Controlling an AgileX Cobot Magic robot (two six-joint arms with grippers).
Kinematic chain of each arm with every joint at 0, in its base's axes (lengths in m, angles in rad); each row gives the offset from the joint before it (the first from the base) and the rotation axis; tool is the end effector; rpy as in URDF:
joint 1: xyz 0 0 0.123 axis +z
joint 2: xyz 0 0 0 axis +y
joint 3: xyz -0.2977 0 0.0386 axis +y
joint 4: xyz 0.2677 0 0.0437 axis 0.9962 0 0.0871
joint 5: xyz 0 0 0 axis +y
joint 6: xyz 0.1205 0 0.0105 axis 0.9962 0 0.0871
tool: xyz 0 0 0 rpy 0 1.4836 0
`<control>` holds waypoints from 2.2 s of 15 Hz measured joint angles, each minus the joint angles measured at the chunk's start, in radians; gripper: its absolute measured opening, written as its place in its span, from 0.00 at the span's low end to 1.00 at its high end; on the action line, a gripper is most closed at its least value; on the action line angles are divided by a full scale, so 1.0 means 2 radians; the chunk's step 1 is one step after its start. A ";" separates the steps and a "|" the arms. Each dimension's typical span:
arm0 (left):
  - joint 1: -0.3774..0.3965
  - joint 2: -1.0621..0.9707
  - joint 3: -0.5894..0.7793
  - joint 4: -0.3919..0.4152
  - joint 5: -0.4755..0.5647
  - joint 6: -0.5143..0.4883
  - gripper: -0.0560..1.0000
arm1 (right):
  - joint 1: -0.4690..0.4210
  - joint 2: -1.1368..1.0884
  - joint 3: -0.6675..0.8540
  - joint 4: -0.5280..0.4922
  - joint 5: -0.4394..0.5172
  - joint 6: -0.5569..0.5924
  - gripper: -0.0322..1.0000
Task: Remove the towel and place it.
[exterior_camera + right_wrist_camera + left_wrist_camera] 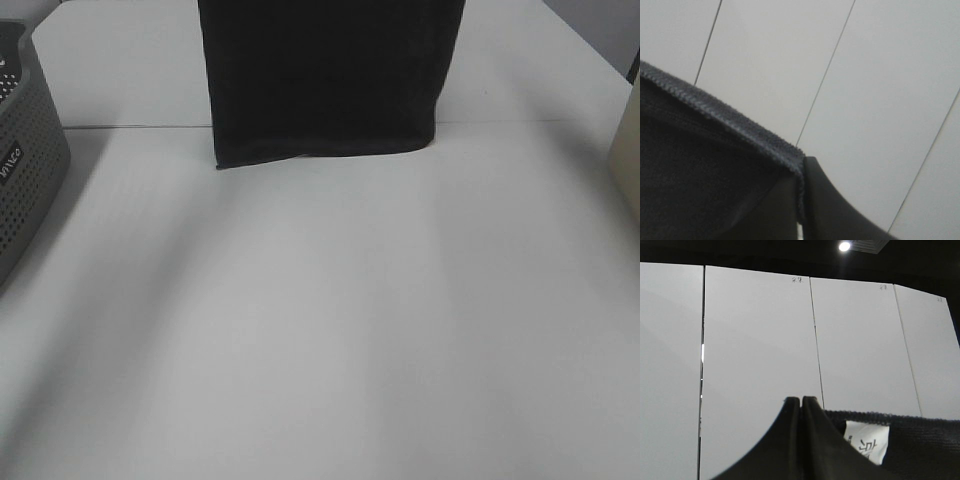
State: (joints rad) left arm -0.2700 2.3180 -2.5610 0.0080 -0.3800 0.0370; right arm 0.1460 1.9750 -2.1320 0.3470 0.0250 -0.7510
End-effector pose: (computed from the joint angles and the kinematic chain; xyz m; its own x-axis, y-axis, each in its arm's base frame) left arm 0.5509 -0.1528 0.5008 0.6397 -0.1310 -0.7574 0.2407 0.9699 0.0356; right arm 0.5224 0.0779 0.4930 0.2596 -0.3592 -0.8964 -0.0561 0.9211 -0.3854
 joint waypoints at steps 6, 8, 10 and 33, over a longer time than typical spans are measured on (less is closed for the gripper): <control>-0.005 0.000 -0.001 0.118 0.052 -0.134 0.05 | -0.041 -0.025 0.000 0.031 0.155 -0.014 0.04; -0.011 0.000 -0.001 0.164 0.042 -0.182 0.05 | -0.055 -0.035 0.000 0.044 0.170 -0.014 0.04; -0.014 -0.001 -0.001 0.224 0.041 -0.225 0.05 | -0.063 -0.049 0.000 0.046 0.189 -0.014 0.04; -0.090 -0.561 0.548 -0.057 0.417 0.060 0.05 | -0.068 -0.308 0.132 0.033 0.599 0.069 0.04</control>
State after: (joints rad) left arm -0.4510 1.1960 -1.4650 -0.1060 0.4550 0.1570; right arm 0.0100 1.3590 -1.8680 0.4130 1.2230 -0.6130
